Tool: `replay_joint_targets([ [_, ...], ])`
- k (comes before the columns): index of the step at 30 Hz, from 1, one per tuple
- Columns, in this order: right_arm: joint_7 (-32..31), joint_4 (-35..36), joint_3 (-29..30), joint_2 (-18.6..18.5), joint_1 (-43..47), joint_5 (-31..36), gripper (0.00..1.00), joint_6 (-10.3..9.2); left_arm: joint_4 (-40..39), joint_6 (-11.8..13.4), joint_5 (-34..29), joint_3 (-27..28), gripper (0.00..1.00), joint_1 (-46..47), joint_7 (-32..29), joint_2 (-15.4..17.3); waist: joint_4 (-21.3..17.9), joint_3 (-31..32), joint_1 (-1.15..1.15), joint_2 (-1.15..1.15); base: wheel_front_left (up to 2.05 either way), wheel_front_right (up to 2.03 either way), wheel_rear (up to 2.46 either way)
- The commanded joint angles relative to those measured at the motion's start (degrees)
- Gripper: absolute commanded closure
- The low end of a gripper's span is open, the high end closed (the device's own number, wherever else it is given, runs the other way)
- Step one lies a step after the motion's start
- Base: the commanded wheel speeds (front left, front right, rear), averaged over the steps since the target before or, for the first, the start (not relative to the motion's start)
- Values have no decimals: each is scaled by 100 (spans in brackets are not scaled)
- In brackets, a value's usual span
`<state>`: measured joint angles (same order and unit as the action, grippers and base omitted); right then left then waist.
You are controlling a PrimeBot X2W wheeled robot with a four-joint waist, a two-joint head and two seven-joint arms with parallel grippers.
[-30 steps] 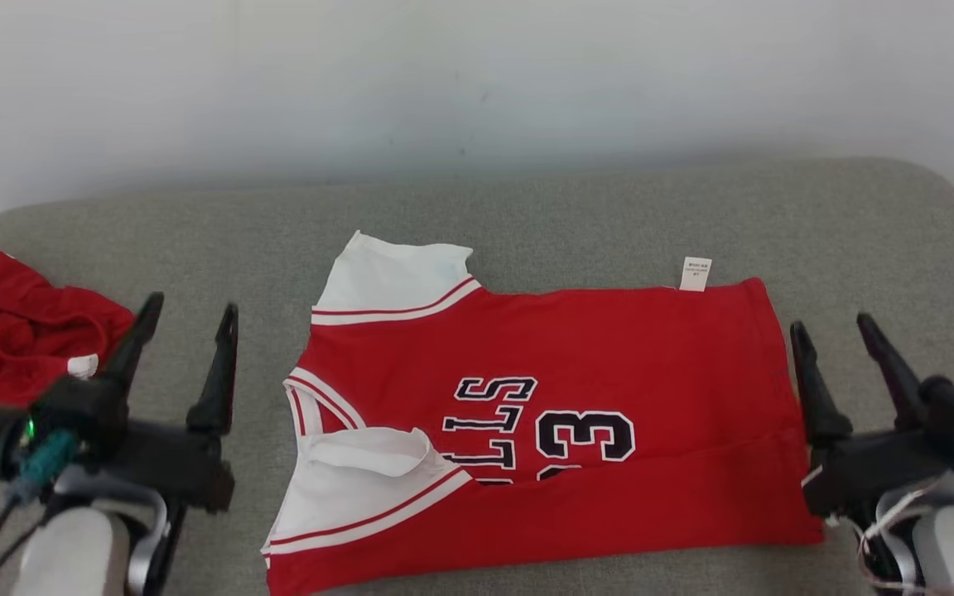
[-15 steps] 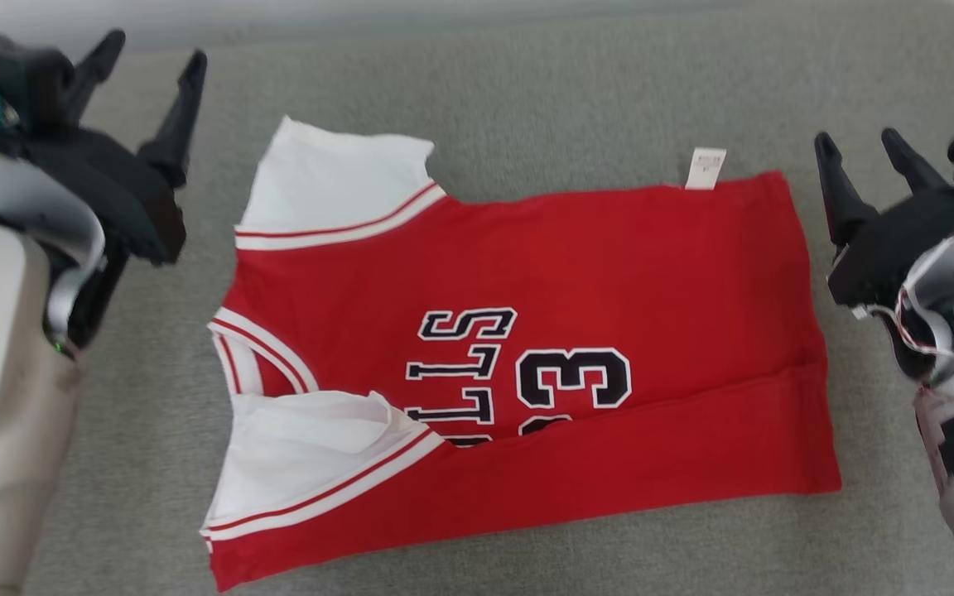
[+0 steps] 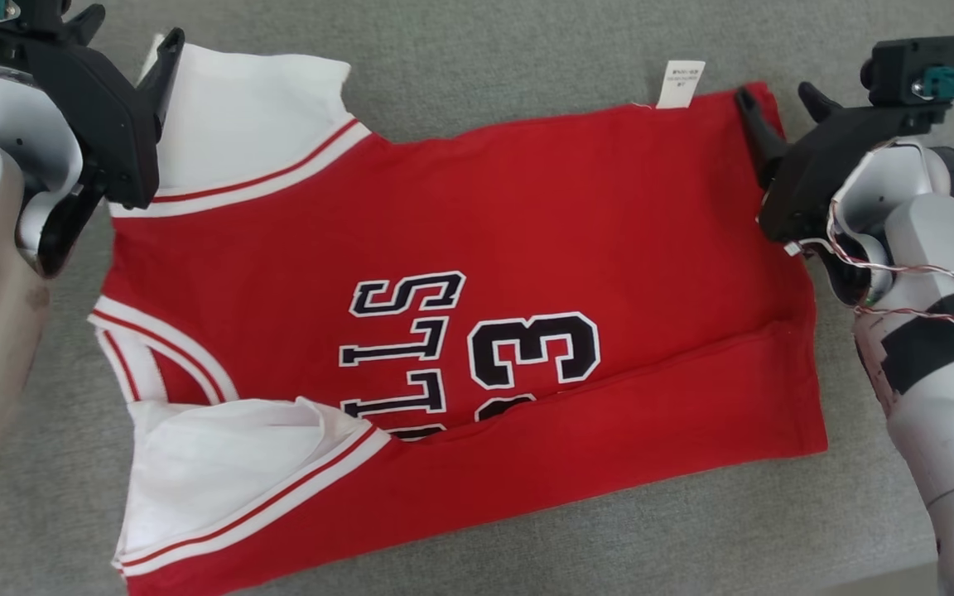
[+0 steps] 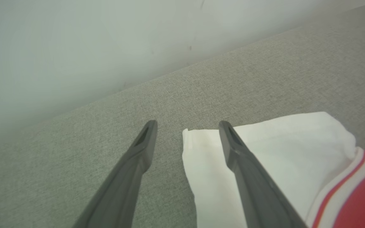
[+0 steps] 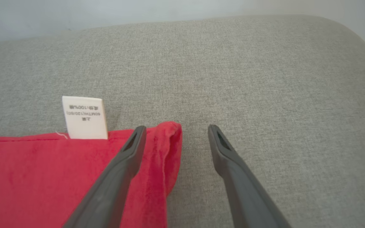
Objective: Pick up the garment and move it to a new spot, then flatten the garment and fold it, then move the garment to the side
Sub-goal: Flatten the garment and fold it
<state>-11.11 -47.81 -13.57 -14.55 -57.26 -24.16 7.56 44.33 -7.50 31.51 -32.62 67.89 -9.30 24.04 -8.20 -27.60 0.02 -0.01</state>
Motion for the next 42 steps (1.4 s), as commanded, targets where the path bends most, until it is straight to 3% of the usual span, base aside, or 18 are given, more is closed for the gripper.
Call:
replay_joint_targets([
  [1,69,-100,-107,74,-137,-78,0,-12,158,11,123,-153,0,127,0,37,-186,-198,-2,1,0,0,0],
  [11,272,-448,-635,107,-502,-488,0,-12,790,11,543,-783,0,394,-20,57,-253,-290,-2,1,0,0,0],
  [12,283,-495,-681,93,-539,-517,11,-12,816,10,592,-837,0,409,4,41,-247,-298,-2,1,0,0,0],
  [13,286,-543,-709,90,-578,-552,54,-12,846,10,623,-875,31,428,4,21,-239,-308,-2,1,0,0,0],
  [14,288,-592,-732,93,-621,-599,67,-12,875,10,655,-915,57,455,18,8,-229,-320,-2,1,0,0,0],
  [15,278,-644,-759,87,-657,-630,100,-12,911,10,706,-948,88,481,34,-4,-216,-332,-2,1,0,0,0],
  [16,277,-692,-784,78,-694,-654,100,-12,964,11,772,-947,100,511,72,-2,-203,-341,-2,1,0,0,0],
  [28,1107,-850,-1180,-144,-590,-883,100,-12,828,11,1332,-1146,100,345,1091,-56,116,206,-2,1,0,0,0],
  [39,2002,-455,-1552,-594,354,-1321,100,-12,-319,11,1922,-1167,100,-770,2087,216,451,833,-2,1,0,0,0],
  [42,2221,-305,-1589,-722,652,-1441,100,-12,-766,146,1968,-1125,100,-1276,2253,301,511,934,-2,1,0,0,0],
])
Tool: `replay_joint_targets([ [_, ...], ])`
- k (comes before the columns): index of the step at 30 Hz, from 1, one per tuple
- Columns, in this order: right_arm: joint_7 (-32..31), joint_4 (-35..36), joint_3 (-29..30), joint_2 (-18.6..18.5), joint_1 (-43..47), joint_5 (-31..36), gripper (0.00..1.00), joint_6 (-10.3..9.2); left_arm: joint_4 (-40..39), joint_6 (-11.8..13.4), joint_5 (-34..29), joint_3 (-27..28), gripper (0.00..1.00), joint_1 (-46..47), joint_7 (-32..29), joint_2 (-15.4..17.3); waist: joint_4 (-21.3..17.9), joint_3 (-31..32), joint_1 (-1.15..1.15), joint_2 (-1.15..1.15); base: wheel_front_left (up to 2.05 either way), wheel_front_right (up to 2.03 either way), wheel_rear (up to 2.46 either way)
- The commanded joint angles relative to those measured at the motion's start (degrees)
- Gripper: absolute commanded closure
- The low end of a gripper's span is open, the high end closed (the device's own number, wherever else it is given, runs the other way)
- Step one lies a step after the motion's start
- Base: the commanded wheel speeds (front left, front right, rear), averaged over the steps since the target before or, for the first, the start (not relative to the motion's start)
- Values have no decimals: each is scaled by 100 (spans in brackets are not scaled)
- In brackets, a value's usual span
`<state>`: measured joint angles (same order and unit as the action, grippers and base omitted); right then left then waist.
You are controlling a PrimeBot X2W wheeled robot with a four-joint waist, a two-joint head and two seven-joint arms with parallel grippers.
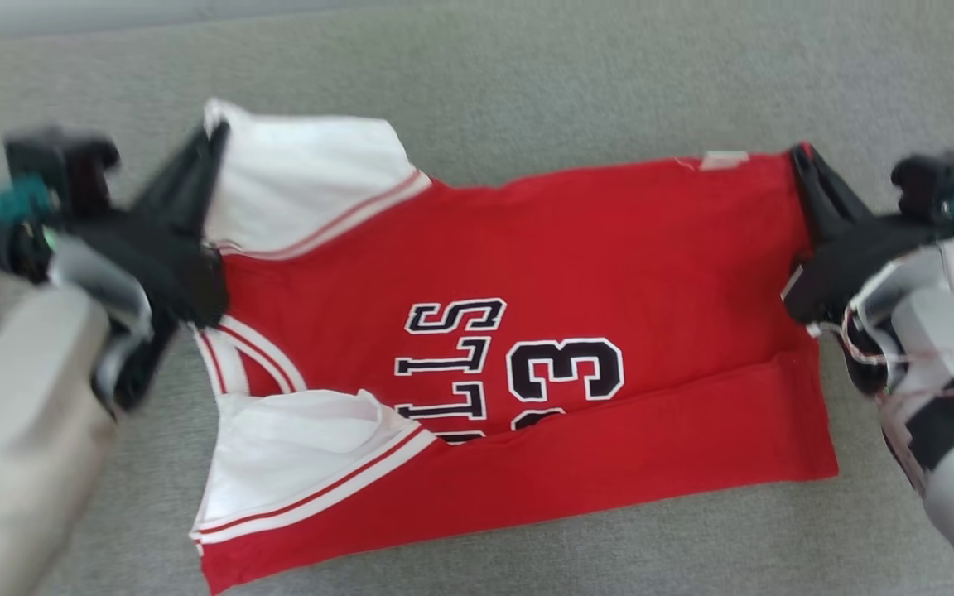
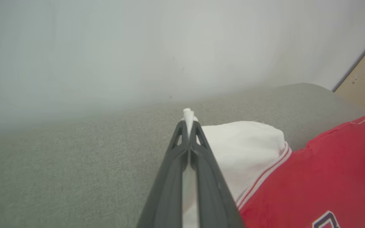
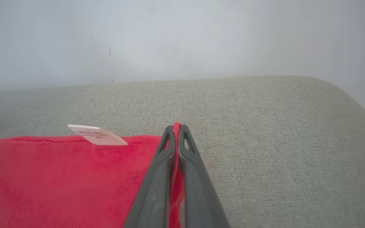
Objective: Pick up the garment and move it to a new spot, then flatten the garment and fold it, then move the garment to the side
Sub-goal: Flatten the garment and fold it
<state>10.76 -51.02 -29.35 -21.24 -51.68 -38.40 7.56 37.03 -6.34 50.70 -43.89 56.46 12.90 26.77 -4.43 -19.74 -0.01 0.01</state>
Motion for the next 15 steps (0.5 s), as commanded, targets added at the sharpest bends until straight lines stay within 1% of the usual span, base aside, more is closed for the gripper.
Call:
replay_joint_targets([
  [1,87,75,-29,-75,196,-53,100,-12,-214,103,37,11,100,-300,73,74,147,178,1,-1,0,0,0],
  [6,325,349,65,-230,716,-231,100,-12,-1214,525,28,176,100,-1246,194,191,242,326,1,-1,0,0,0],
  [12,438,844,448,-333,1462,-387,100,-12,-2386,1106,-167,456,100,-2390,229,270,350,492,1,-1,0,0,0],
  [15,443,1220,769,-344,1926,-426,100,-12,-2839,1297,-304,637,100,-2969,229,240,395,566,1,-1,0,0,0],
])
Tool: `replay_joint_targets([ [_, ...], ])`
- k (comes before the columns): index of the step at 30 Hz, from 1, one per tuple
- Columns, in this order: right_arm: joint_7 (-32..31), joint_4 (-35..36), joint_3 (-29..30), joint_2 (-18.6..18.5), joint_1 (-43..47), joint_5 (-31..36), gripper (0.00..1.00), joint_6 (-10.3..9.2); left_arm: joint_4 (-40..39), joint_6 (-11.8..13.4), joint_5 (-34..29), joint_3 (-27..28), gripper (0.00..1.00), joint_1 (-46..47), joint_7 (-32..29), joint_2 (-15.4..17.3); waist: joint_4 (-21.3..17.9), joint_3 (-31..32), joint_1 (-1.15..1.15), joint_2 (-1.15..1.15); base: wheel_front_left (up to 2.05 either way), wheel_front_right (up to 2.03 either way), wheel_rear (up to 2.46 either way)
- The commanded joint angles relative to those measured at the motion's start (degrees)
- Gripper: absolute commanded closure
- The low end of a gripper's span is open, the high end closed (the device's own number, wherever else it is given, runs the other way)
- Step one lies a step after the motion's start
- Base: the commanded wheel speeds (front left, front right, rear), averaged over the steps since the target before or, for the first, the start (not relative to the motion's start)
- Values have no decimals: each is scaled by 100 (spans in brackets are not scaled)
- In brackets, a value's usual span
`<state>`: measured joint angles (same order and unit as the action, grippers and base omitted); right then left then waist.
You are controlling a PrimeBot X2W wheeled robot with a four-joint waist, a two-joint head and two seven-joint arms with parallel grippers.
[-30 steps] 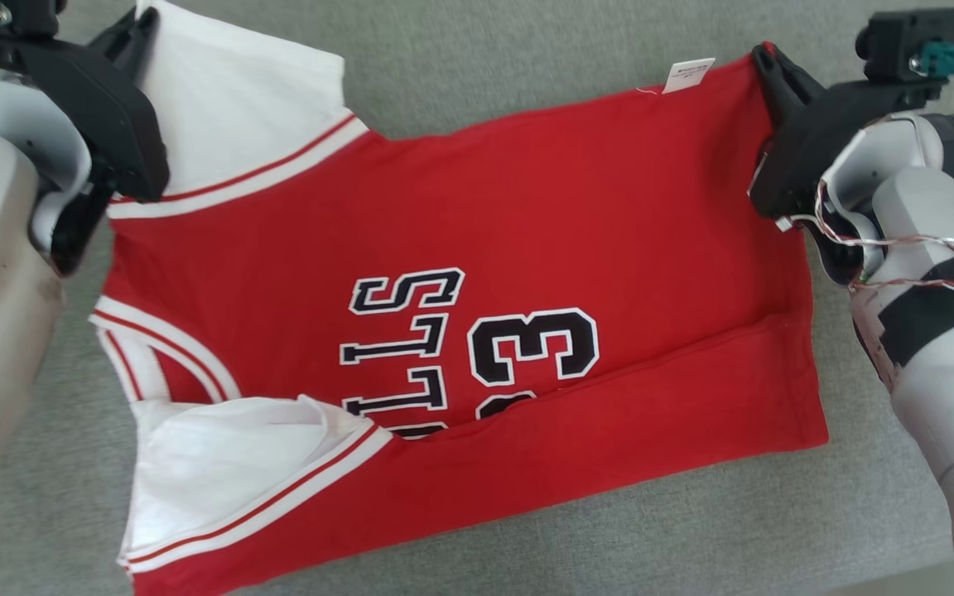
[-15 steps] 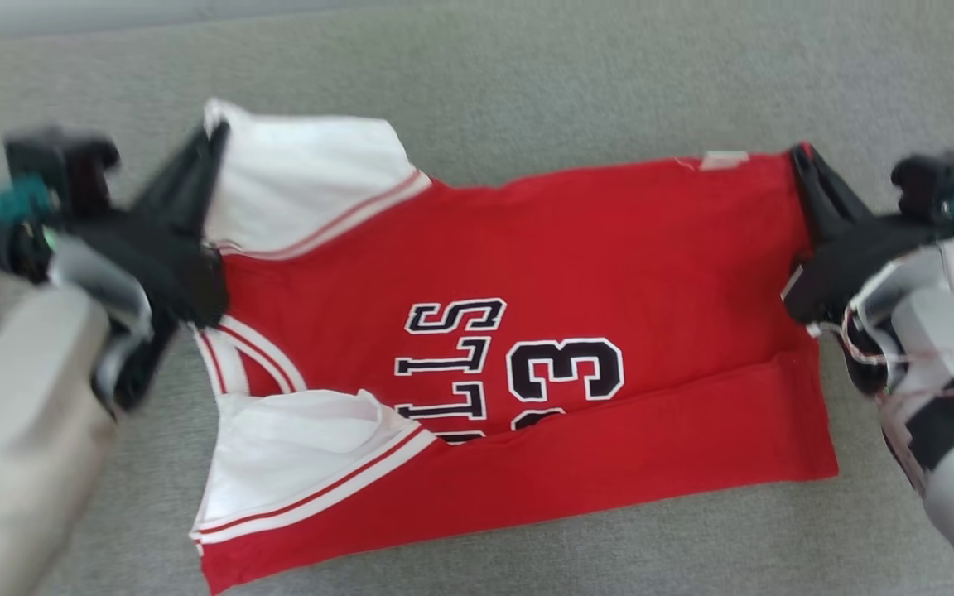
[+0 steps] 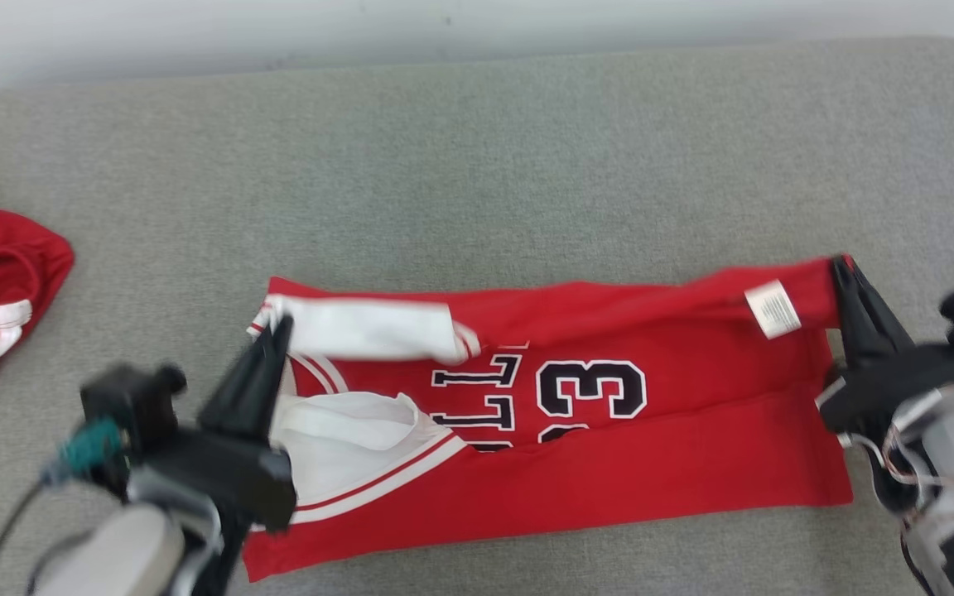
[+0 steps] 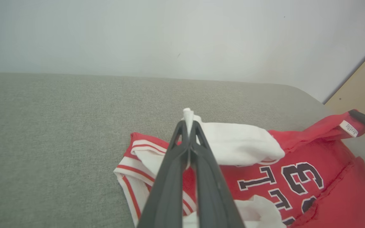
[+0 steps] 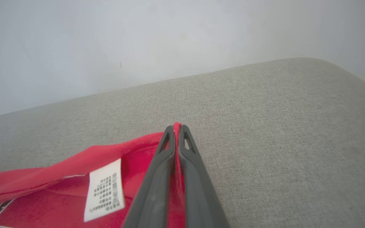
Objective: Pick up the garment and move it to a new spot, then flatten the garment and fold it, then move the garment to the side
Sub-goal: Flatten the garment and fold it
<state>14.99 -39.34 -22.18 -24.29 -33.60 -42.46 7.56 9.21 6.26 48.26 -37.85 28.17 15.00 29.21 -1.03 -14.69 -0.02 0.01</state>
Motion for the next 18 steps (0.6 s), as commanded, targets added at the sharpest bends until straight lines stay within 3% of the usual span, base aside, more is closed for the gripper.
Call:
replay_joint_targets([
  [1,20,52,51,-40,118,-21,100,-12,-57,37,-60,34,100,-140,19,-4,55,62,2,-1,0,0,0],
  [8,24,786,696,109,1289,213,100,-12,-517,173,-237,323,100,-1173,17,-225,91,172,2,-1,0,0,0],
  [9,24,851,711,127,1403,254,87,-12,-504,182,-280,375,100,-1275,17,-256,86,180,2,-1,0,0,0],
  [10,24,895,712,128,1486,293,27,-12,-498,173,-357,418,56,-1349,17,-282,72,188,2,-1,0,0,0],
  [11,24,939,732,140,1554,301,0,-12,-508,171,-429,484,15,-1411,18,-339,62,200,2,-1,0,0,0],
  [12,25,984,770,151,1615,307,0,-12,-521,162,-479,563,0,-1487,18,-406,59,210,2,-1,0,0,0],
  [18,17,1195,931,182,1810,322,0,-12,-632,26,-926,1424,0,-1844,16,-800,25,289,2,-1,0,0,0],
])
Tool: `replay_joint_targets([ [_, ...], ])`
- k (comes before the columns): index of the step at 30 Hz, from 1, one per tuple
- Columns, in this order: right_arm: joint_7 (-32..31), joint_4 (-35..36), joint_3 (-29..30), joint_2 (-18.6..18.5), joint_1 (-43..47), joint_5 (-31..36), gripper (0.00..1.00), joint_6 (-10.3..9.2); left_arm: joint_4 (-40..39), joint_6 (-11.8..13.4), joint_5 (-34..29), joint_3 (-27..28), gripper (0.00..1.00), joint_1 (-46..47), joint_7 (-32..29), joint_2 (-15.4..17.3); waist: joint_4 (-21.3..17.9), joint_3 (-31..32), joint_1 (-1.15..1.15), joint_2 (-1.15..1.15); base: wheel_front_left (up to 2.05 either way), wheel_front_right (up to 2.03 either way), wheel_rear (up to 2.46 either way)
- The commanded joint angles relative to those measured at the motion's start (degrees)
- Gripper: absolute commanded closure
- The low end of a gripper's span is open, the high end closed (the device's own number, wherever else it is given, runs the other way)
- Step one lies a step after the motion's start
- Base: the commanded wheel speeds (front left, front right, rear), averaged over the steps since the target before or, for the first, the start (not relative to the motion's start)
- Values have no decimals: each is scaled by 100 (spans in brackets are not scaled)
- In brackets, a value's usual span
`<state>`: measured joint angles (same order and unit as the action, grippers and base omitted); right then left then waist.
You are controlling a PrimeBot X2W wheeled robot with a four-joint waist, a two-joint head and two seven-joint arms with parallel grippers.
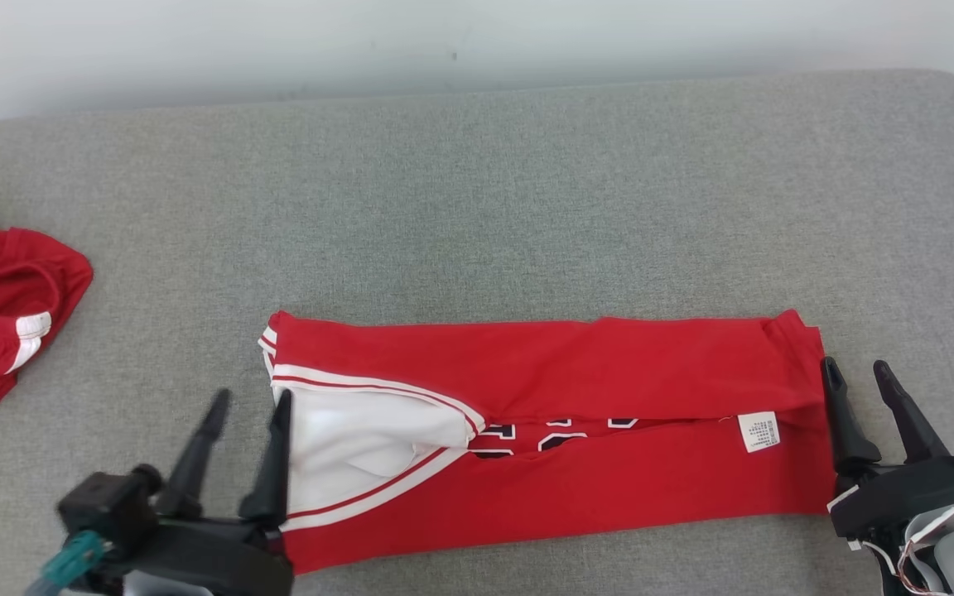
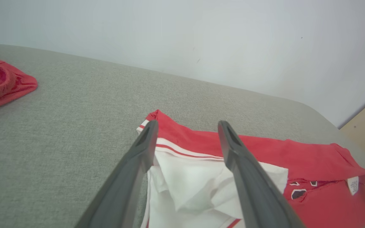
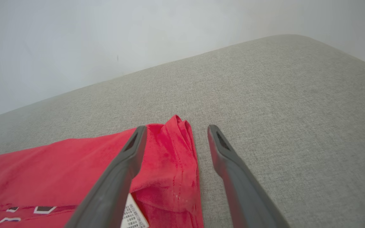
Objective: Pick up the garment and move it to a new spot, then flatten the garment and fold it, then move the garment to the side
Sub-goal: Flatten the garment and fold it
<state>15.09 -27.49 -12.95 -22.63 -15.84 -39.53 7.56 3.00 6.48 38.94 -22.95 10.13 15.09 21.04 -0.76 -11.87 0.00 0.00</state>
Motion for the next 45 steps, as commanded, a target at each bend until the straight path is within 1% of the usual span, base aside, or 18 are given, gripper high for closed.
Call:
replay_joint_targets([
  [1,7,44,22,8,44,18,0,-12,-38,-28,-90,112,0,-99,6,-62,-1,19,0,0,0,0,0],
  [5,-41,28,81,-26,62,-49,0,-12,-168,-130,-744,875,0,-279,5,-355,18,41,0,0,0,0,0],
  [8,-147,-126,131,-16,-30,-56,0,-12,-225,-183,-1292,1392,0,-383,5,-579,62,30,0,0,0,0,0],
  [11,-259,-374,164,41,-123,-38,0,-12,-249,-292,-1778,1857,0,-441,4,-793,113,9,0,0,0,0,0],
  [14,-376,-646,118,106,-236,-16,0,-12,-269,-358,-2110,2126,0,-571,4,-1063,166,-3,0,0,0,0,0],
  [17,-474,-945,61,161,-335,-28,0,-12,-211,-508,-2349,2327,0,-615,5,-1251,221,-27,0,0,0,0,0],
  [24,-615,-1548,-126,299,-420,-122,0,-12,-30,-867,-2725,2628,0,-667,5,-1531,324,-14,0,0,0,0,0],
  [25,-655,-1597,-167,325,-399,-173,55,-12,-10,-904,-2771,2675,0,-676,6,-1563,323,6,0,0,0,0,0],
  [26,-676,-1618,-220,342,-387,-204,80,-12,14,-945,-2805,2721,0,-692,6,-1585,317,28,0,0,0,0,0],
  [27,-676,-1618,-220,342,-387,-204,80,-12,14,-945,-2805,2721,0,-692,6,-1585,317,28,0,0,0,0,0],
  [28,-668,-1634,-262,340,-382,-234,100,-12,33,-966,-2823,2754,0,-706,6,-1607,312,49,0,0,0,0,0],
  [29,-645,-1639,-305,337,-376,-257,100,-12,53,-994,-2842,2786,0,-713,5,-1633,303,82,0,0,0,0,0],
  [33,-520,-1719,-304,90,-434,-467,100,-13,110,-1105,-2981,2903,0,-759,5,-1718,232,256,0,0,0,0,0],
  [37,-447,-1875,-164,-217,-533,-586,100,-15,103,-1150,-3063,2953,0,-831,5,-1755,184,391,0,0,0,0,0],
  [42,-414,-2174,77,-715,-610,-622,100,-14,116,-1201,-3135,2963,0,-842,5,-1784,166,478,0,0,0,0,0],
  [45,-423,-2268,176,-898,-677,-614,100,-13,119,-1228,-3149,2960,0,-875,5,-1791,151,510,0,0,0,0,0],
])
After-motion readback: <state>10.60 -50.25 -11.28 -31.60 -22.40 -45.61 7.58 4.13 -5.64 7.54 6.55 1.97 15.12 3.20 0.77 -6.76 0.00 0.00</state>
